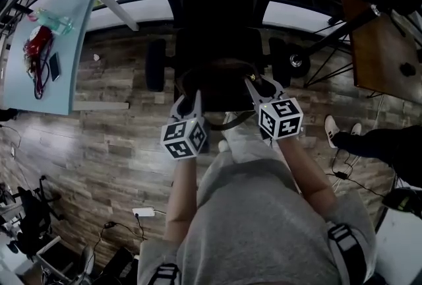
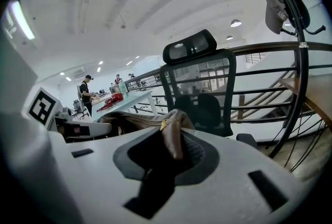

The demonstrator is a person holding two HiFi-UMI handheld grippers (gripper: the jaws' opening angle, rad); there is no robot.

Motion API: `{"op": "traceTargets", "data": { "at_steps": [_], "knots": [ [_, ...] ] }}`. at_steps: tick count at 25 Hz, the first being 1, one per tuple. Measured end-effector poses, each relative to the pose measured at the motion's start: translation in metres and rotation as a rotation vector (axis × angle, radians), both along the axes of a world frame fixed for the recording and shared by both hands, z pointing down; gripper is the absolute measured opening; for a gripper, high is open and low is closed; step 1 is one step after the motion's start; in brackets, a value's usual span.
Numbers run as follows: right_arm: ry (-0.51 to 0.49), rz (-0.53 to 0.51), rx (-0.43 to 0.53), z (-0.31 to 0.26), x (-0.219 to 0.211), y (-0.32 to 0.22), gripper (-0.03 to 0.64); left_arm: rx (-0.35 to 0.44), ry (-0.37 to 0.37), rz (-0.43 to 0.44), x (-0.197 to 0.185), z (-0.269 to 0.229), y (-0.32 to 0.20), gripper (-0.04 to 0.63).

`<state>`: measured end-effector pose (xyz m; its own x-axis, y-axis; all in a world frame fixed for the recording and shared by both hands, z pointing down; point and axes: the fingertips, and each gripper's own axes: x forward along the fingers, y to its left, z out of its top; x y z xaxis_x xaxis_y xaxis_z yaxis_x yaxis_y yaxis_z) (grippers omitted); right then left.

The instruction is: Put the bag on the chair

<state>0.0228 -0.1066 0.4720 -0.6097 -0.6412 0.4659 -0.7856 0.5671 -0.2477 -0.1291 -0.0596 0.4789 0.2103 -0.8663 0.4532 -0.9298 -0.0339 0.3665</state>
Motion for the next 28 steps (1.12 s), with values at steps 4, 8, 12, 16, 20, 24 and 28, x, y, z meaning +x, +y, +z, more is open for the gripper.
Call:
{"op": "traceTargets", "data": {
  "at_steps": [4, 8, 12, 16, 20, 24, 28],
  "knots": [
    [0.015, 0.011, -0.034, 0.019, 0.002, -0.018, 0.067, -0.021, 0.002, 0.010, 0.001, 0.018, -0.019, 0.043],
    [0.029, 0.020, -0.050, 0.037, 0.000, -0.039, 0.067, -0.048, 0.011, 0.014, -0.003, 0.038, -0.040, 0.043],
    [0.050, 0.037, -0.072, 0.060, -0.002, -0.062, 0.067, -0.078, 0.010, 0.026, -0.005, 0.063, -0.062, 0.043],
    [0.068, 0.055, -0.101, 0.085, -0.002, -0.083, 0.067, -0.113, 0.007, 0.032, -0.006, 0.087, -0.082, 0.043],
    [0.083, 0.067, -0.124, 0.110, -0.003, -0.101, 0.067, -0.140, 0.004, 0.031, -0.007, 0.111, -0.100, 0.043],
    [0.092, 0.075, -0.143, 0.134, -0.005, -0.116, 0.067, -0.168, 0.001, 0.034, -0.009, 0.135, -0.115, 0.043],
    [0.108, 0.086, -0.173, 0.159, -0.002, -0.126, 0.067, -0.203, -0.014, 0.044, -0.007, 0.161, -0.128, 0.043]
  ]
}}
